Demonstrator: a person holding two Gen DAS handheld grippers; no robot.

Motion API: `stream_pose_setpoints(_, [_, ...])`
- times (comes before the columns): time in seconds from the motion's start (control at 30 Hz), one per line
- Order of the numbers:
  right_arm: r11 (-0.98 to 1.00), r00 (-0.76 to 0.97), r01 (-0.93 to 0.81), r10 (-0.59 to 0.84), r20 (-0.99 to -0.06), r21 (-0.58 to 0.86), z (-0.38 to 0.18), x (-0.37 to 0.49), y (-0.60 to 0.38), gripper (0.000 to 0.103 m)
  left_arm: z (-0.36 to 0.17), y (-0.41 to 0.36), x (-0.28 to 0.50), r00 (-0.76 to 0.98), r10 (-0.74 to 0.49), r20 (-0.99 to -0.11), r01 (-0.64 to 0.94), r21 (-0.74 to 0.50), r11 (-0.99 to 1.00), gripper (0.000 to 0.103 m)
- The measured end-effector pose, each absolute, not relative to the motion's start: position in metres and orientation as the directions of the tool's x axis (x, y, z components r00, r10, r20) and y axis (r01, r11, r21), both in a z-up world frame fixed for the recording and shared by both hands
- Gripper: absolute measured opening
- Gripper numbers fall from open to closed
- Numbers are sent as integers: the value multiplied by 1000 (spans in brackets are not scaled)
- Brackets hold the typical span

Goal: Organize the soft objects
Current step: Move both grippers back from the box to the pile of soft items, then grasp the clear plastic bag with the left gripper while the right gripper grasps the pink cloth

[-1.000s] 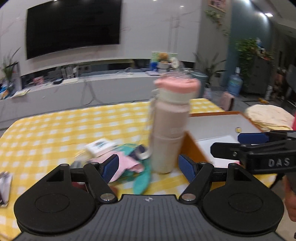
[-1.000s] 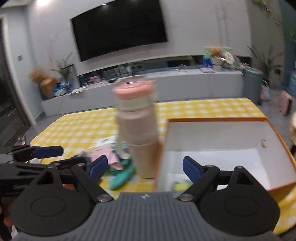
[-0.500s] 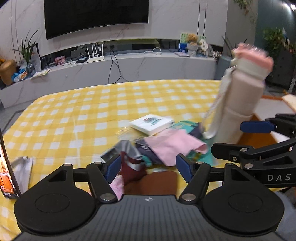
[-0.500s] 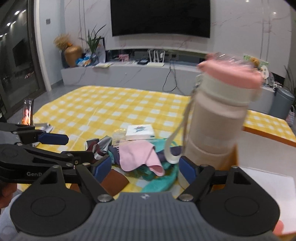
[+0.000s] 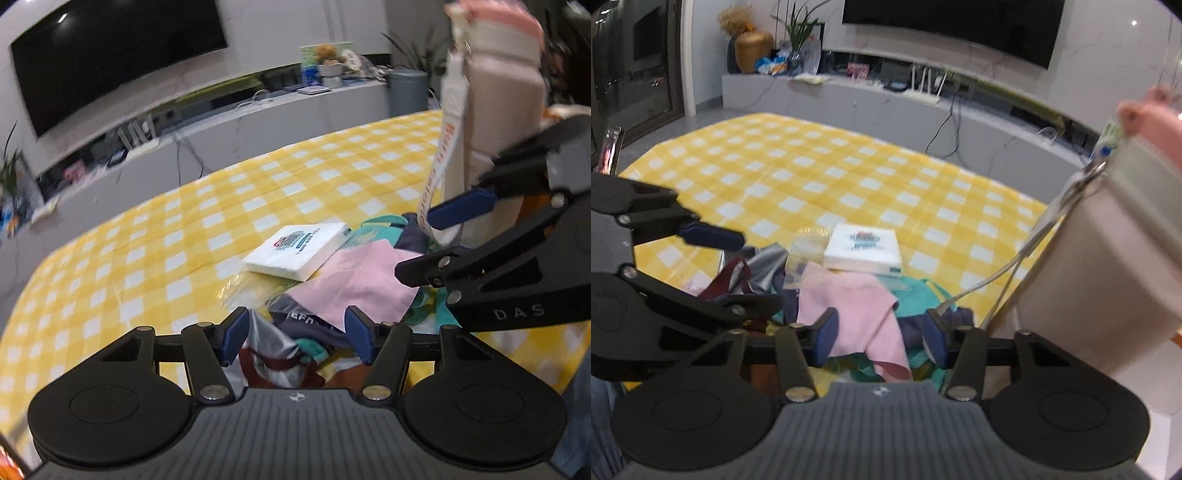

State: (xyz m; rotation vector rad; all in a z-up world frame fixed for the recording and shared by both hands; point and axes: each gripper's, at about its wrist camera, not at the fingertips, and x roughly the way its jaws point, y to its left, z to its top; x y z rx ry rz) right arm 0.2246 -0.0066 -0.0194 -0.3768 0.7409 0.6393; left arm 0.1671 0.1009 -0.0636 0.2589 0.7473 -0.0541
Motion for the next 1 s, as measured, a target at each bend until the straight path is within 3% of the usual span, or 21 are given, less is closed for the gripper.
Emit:
stream_pose_setpoints(0.2, [723,528,-687,425,-736,-76,-33,235,-5,45,-77,93,185,741,71,-668,201,322,925,65])
stream_pose_setpoints(0.4, [718,514,-693,430,-742,-63,-38,241,-1,42,-87,89,193,742,25,-670,278,341,898,29])
stream_pose_setpoints(0.47, [719,510,-693,432,-744,-58,-40,243,1,43,-88,90,195,730,5,-683,288,314,905,8])
stream_pose_setpoints(0.5, [719,508,-693,434,-744,-54,-40,244,2,44,-87,91,195,734,1,-679,290,314,904,3])
stream_pose_setpoints(0.8, [737,472,-676,447,-760,13,-43,259,11,50,-61,104,189,747,1,-665,254,287,924,0])
stream_pose_setpoints(0.83, [739,459,-673,447,-768,28,-45,261,12,48,-57,103,188,752,1,-659,252,290,923,0])
stream_pose_setpoints(0.9, [750,457,-660,437,-775,33,-47,263,13,18,-49,101,187,759,6,-651,248,298,922,0])
stream_pose_setpoints(1.0, [754,468,-656,449,-761,41,-39,258,10,9,-38,99,183,756,3,-654,242,284,928,0])
